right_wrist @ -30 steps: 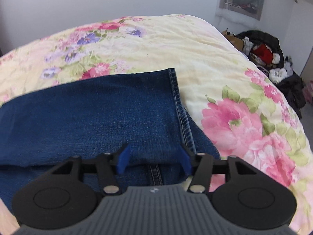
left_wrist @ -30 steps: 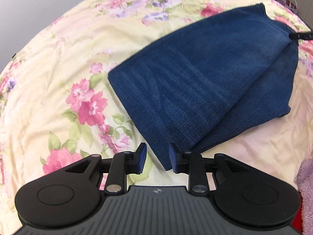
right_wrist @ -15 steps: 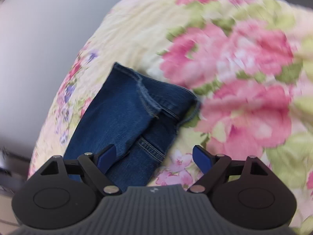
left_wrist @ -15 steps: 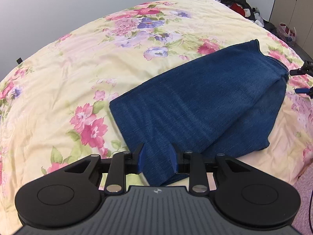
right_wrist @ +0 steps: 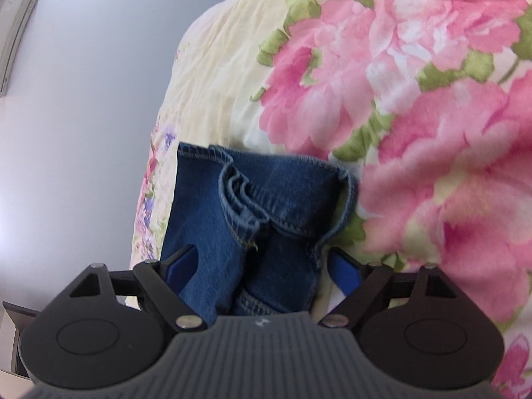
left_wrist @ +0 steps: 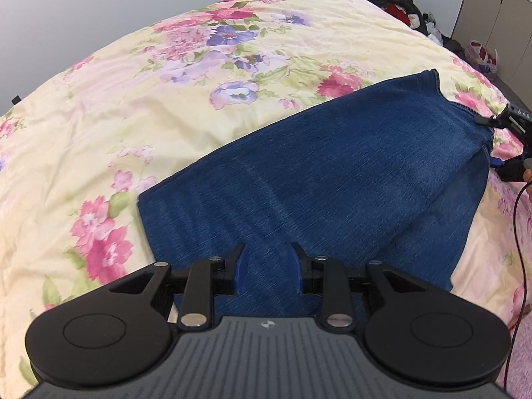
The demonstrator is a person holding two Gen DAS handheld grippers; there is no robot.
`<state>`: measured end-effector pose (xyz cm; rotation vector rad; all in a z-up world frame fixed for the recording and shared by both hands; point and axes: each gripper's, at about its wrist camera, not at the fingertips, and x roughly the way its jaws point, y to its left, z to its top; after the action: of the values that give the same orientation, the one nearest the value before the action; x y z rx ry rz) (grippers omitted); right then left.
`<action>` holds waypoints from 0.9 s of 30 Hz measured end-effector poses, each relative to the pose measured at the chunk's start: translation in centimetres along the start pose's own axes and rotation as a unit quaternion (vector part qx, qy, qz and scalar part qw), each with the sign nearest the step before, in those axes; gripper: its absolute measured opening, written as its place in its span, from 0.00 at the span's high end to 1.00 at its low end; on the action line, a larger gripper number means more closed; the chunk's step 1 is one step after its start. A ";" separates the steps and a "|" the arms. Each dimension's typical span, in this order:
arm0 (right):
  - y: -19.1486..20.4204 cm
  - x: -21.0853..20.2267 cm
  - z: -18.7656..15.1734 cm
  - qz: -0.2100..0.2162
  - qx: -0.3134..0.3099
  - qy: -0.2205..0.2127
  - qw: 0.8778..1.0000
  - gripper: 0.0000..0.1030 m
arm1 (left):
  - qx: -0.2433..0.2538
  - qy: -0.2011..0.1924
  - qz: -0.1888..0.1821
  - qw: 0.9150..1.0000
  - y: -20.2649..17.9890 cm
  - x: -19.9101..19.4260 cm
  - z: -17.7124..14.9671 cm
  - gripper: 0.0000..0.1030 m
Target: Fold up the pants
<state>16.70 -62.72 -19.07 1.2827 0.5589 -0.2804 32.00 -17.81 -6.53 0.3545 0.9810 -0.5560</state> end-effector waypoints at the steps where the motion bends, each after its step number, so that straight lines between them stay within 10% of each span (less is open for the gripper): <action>1: 0.0 0.0 0.3 -0.005 -0.007 -0.006 1.000 0.33 | -0.003 -0.004 -0.005 1.000 -0.3 0.6 0.3 0.67; 9: -0.9 -0.5 1.6 0.004 -0.048 0.017 0.999 0.59 | -0.013 -0.025 -0.037 0.999 -3.4 5.5 3.0 0.67; 27: 0.9 -1.7 2.4 0.030 -0.117 0.037 0.992 0.75 | 0.001 -0.059 0.033 0.998 -6.1 14.6 10.2 0.69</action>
<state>16.32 -64.96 -17.04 1.0836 0.5969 -0.1125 41.66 -32.10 -13.94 0.3499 0.8525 -0.5124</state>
